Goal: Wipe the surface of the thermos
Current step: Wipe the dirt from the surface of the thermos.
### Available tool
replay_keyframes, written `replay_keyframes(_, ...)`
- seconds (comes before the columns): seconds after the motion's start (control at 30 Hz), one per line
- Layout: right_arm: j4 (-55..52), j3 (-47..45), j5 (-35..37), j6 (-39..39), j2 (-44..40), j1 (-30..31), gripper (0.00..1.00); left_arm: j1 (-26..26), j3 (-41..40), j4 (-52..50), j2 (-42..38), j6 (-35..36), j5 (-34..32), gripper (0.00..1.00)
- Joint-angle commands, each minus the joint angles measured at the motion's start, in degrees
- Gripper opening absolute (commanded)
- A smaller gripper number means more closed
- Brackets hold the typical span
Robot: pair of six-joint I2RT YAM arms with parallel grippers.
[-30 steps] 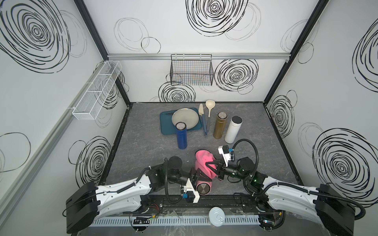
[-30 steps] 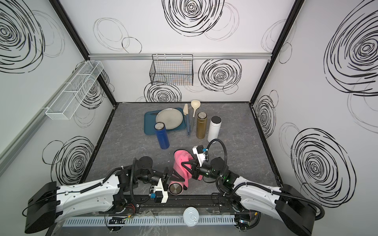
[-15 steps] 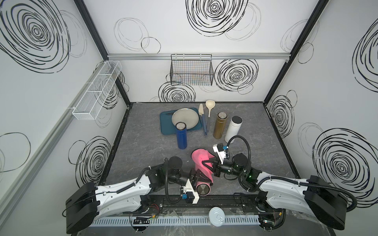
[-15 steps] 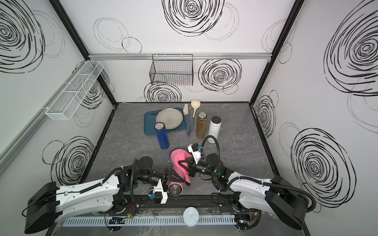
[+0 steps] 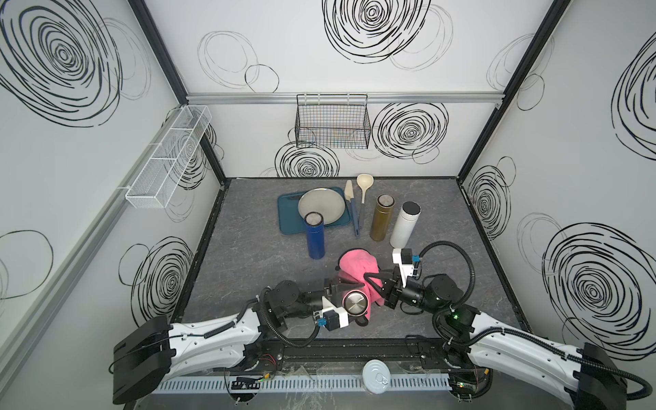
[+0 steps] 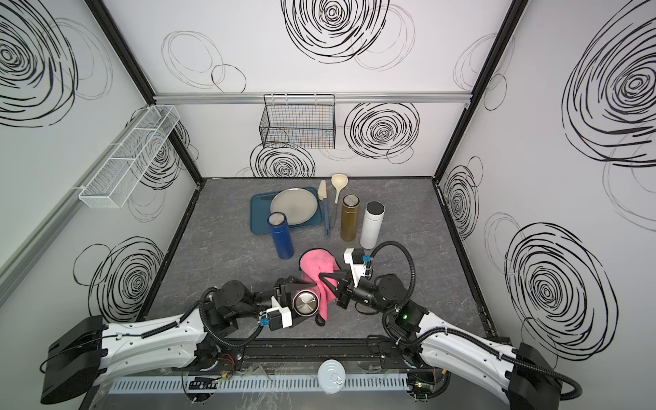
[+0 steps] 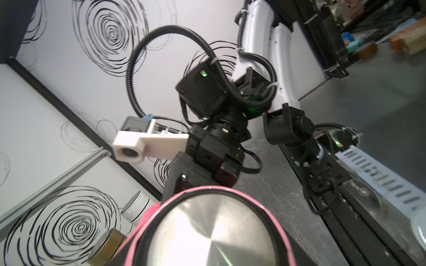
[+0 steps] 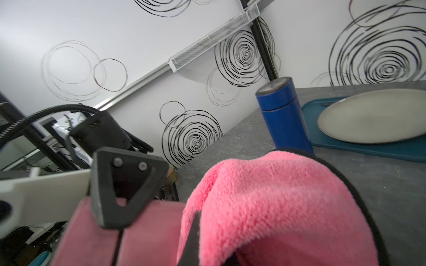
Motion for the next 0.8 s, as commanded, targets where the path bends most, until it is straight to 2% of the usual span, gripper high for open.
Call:
replay_keyframes(0.0,-2.02,-2.35,5.91,0.78,1.97,0.76,0.0,-2.74,3.41,10.84,0.58,-11.45,-14.29,0.0)
replay_keyframes(0.17,-6.67,0.89,8.37,-1.87,0.07,3.24,0.0,-3.9,6.39,9.73,2.23,-24.27,-29.72,0.0)
replay_keyframes(0.3,-10.44,5.94,11.13,-5.72,-2.6,7.37,0.0,-4.07,12.94,-3.11,1.36,-36.76,-43.22,0.0)
replay_keyframes(0.33,-10.45,6.85,11.12,-6.05,-2.61,8.15,0.0,-4.07,14.58,-6.19,1.47,-38.75,-44.52,0.0)
replay_keyframes(0.43,-9.46,8.8,10.99,-6.83,-0.8,9.92,0.0,-4.44,17.27,-11.38,1.18,-43.97,-44.63,0.0)
replay_keyframes(0.5,-8.61,9.02,12.01,-7.28,1.04,10.7,0.0,-4.93,18.53,-14.1,0.85,-44.18,-42.85,0.0)
replay_keyframes(0.67,-1.59,3.68,14.6,-6.34,4.32,10.72,0.0,-6.32,16.83,-11.38,0.8,-46.9,-46.67,0.0)
replay_keyframes(0.77,-0.45,1.36,16.25,-5.43,5.78,10.8,0.0,-5.74,16.92,-11.65,1.42,-47.85,-43.18,0.0)
